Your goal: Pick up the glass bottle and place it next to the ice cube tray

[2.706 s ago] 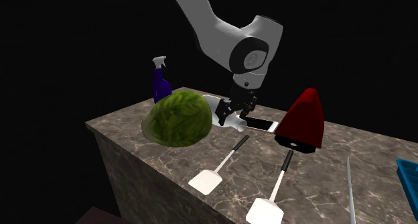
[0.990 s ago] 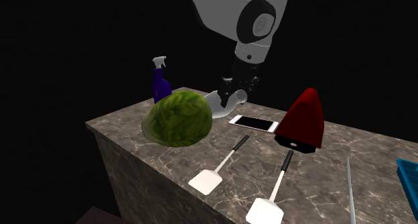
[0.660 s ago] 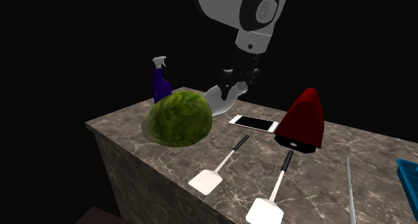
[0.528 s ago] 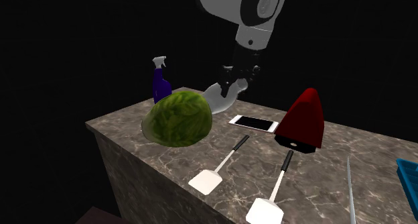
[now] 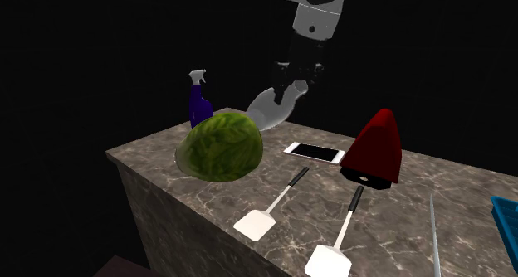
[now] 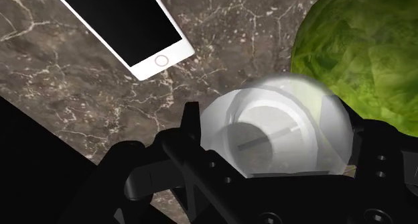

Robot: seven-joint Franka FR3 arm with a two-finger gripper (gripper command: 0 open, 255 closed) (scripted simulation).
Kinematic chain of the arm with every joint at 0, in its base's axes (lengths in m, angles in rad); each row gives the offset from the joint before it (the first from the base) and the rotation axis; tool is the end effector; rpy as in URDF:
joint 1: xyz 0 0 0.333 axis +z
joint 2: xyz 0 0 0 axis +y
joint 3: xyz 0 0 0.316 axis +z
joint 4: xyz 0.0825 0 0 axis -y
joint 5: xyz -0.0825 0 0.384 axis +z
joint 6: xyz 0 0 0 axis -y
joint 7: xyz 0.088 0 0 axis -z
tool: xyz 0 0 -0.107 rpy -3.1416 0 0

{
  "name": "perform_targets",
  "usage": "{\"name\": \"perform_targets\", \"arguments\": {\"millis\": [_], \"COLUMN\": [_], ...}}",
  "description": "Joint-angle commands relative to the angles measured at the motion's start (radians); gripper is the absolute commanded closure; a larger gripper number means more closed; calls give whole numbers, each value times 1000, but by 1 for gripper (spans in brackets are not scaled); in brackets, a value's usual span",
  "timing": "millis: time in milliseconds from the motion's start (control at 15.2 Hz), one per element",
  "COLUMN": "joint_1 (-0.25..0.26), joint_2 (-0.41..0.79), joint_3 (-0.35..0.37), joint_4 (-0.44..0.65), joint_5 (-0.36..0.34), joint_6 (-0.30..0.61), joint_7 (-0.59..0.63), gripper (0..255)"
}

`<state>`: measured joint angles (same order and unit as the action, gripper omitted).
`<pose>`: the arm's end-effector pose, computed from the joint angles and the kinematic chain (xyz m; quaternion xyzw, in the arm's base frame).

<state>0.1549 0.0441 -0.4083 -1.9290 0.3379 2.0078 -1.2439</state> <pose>0.5617 -0.1223 0.4716 -0.9006 -0.4093 -0.1130 0.0930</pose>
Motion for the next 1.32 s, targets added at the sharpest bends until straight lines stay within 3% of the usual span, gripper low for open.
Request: {"name": "perform_targets", "arguments": {"millis": [0,264,726,1254], "joint_1": [-1,-1,-61,-148], "joint_2": [-7,-15,-177,-321], "joint_3": [-1,-2,-59,-139], "joint_4": [20,52,-110,-222], "joint_5": [-7,-15,-88,-179], "joint_6": [-25,-62,-72,-118], "joint_7": [9,22,-67,-183], "gripper": [255,255,255,255]}}
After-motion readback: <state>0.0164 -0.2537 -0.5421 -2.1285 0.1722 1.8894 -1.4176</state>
